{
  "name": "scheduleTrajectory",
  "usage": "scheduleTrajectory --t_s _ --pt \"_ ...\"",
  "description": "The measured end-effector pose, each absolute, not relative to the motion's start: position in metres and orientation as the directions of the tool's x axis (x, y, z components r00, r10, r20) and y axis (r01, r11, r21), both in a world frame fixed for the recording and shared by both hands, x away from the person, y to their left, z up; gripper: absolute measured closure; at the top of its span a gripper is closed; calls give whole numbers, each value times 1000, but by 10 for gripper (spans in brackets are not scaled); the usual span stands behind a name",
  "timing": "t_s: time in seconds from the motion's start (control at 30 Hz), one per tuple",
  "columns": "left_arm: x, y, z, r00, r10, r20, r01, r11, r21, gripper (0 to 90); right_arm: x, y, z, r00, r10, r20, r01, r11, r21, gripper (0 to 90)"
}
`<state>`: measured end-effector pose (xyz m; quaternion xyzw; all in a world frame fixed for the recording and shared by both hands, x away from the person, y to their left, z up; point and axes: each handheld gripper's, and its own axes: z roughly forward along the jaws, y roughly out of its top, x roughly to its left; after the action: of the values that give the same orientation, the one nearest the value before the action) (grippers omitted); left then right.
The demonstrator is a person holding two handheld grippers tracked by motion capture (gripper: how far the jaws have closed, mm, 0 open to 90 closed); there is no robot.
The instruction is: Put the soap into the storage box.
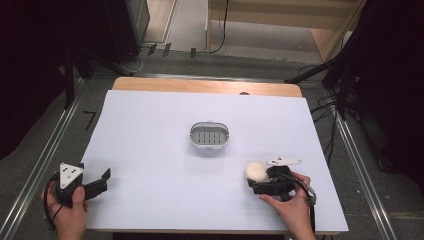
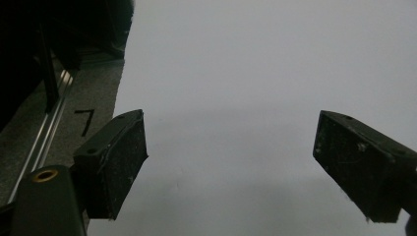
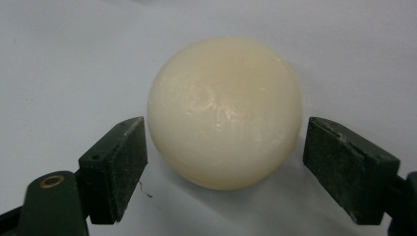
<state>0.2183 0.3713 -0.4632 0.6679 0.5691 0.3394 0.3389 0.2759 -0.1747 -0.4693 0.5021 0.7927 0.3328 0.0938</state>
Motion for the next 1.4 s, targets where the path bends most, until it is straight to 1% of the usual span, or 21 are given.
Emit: scheduleTrajectory --t_s 0.23,0.47,0.57,1.0,1.2,1.4 --pt "218 371 -463 119 991 64 527 -118 841 138 281 -163 -470 -455 876 160 743 275 610 206" --pt "218 371 -463 123 990 67 530 -122 839 138 284 -159 -470 -431 888 159 750 255 611 238" --pt "218 371 -463 119 991 63 528 -118 841 138 285 -159 -470 -420 892 170 755 239 610 239" --pt "218 371 -463 121 991 64 527 -119 841 139 287 -154 -470 -412 898 154 753 241 613 244" --pt "218 372 -463 121 991 63 527 -117 842 139 289 -155 -468 -402 896 189 773 223 594 247" --pt "218 371 -463 120 991 63 527 -118 841 139 291 -155 -465 -409 894 181 768 230 598 248"
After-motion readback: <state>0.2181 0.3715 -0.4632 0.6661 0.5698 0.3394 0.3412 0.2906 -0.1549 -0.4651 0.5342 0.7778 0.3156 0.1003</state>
